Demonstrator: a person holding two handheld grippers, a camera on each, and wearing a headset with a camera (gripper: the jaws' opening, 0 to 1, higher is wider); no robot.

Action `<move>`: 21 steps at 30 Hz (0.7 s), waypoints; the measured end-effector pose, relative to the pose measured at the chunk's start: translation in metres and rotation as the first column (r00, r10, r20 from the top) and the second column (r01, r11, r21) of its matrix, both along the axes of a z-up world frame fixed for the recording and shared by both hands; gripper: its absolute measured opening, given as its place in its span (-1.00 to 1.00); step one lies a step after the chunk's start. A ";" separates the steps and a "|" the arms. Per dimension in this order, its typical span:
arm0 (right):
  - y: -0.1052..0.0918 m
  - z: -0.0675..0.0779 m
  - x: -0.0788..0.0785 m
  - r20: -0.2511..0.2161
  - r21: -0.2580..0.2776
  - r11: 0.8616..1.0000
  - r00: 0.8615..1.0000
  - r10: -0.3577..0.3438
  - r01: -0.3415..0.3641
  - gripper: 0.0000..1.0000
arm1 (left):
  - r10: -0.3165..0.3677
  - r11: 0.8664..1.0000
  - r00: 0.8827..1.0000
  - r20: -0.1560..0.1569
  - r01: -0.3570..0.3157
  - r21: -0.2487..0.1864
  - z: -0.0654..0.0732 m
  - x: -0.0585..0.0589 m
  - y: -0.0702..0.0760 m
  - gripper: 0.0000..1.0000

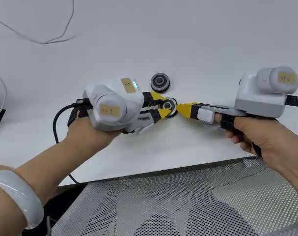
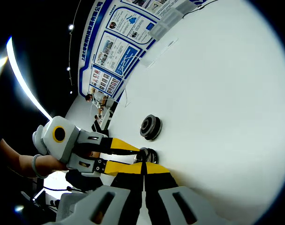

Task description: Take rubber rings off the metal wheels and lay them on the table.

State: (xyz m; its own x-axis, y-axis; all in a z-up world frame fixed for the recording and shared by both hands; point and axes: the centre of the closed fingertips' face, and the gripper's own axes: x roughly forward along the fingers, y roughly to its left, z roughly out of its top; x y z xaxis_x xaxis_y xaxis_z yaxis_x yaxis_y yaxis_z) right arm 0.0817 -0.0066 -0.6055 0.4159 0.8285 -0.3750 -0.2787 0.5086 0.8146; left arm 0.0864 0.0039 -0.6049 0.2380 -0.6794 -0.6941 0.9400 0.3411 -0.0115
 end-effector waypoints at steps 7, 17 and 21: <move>0.002 0.001 0.000 0.002 0.002 1.000 1.000 0.007 -0.007 -0.98 | 0.002 1.000 1.000 -0.001 -0.002 -0.002 0.000 0.000 0.000 -0.76; 0.011 0.005 0.000 0.004 0.018 0.999 1.000 0.027 -0.027 -0.99 | 0.001 1.000 1.000 -0.001 -0.001 -0.004 0.001 -0.001 -0.001 -0.76; 0.015 0.008 0.001 0.006 0.029 0.999 0.999 0.033 -0.033 -0.99 | 0.000 1.000 1.000 -0.001 0.000 -0.004 0.002 -0.001 -0.001 -0.76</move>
State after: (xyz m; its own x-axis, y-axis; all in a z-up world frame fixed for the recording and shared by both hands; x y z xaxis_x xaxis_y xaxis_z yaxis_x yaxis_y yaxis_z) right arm 0.0823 0.0080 -0.5976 0.3901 0.8524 -0.3481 -0.2995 0.4750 0.8274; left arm 0.0849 0.0029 -0.6033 0.2374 -0.6822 -0.6915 0.9400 0.3410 -0.0136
